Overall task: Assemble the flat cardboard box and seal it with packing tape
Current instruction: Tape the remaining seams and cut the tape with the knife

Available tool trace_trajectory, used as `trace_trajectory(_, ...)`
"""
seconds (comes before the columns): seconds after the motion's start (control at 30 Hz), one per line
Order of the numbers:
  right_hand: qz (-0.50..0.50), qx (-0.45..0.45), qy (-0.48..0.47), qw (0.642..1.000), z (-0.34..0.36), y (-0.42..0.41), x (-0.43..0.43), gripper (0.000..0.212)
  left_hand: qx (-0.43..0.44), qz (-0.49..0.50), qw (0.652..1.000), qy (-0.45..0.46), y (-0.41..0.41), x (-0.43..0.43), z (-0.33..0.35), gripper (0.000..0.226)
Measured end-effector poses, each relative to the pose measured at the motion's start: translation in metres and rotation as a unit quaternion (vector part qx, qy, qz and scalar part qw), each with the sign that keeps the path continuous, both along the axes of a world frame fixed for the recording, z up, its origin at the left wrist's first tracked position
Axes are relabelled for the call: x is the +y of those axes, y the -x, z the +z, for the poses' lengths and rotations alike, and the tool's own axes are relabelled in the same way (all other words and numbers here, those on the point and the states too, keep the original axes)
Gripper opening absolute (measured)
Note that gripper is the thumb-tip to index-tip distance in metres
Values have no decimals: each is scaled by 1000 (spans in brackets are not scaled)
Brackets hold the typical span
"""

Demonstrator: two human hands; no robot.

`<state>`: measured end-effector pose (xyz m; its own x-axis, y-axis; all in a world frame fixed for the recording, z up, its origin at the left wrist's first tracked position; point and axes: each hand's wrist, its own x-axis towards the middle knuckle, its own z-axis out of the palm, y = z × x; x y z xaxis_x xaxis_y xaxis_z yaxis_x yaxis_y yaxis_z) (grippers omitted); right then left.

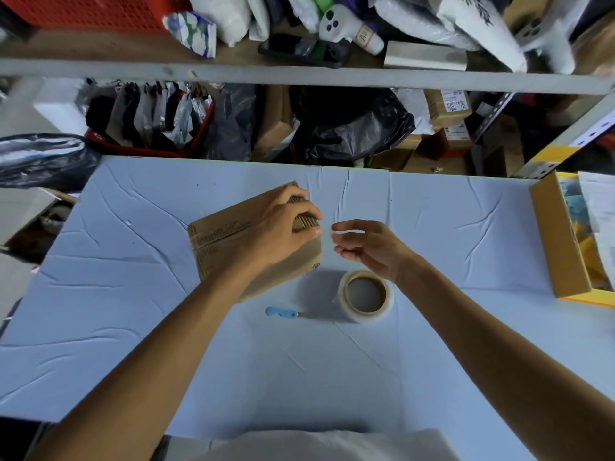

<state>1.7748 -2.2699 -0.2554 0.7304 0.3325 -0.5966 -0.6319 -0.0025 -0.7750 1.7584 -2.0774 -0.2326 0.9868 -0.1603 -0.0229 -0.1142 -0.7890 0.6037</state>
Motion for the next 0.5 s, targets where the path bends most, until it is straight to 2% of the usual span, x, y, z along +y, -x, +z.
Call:
trace_trajectory(0.2,-21,-27,20,999,-7,5,5,21,-3,7,1000,0,2,-6,-2,34)
trace_trajectory(0.33,-22,-72,6,997,-16,11,4,23,0,-2,1000,-17,0,-6,0,28)
trace_trajectory(0.5,-54,-140,36,988,-21,12,9,25,-16,-11,1000,-14,3,-6,-7,21)
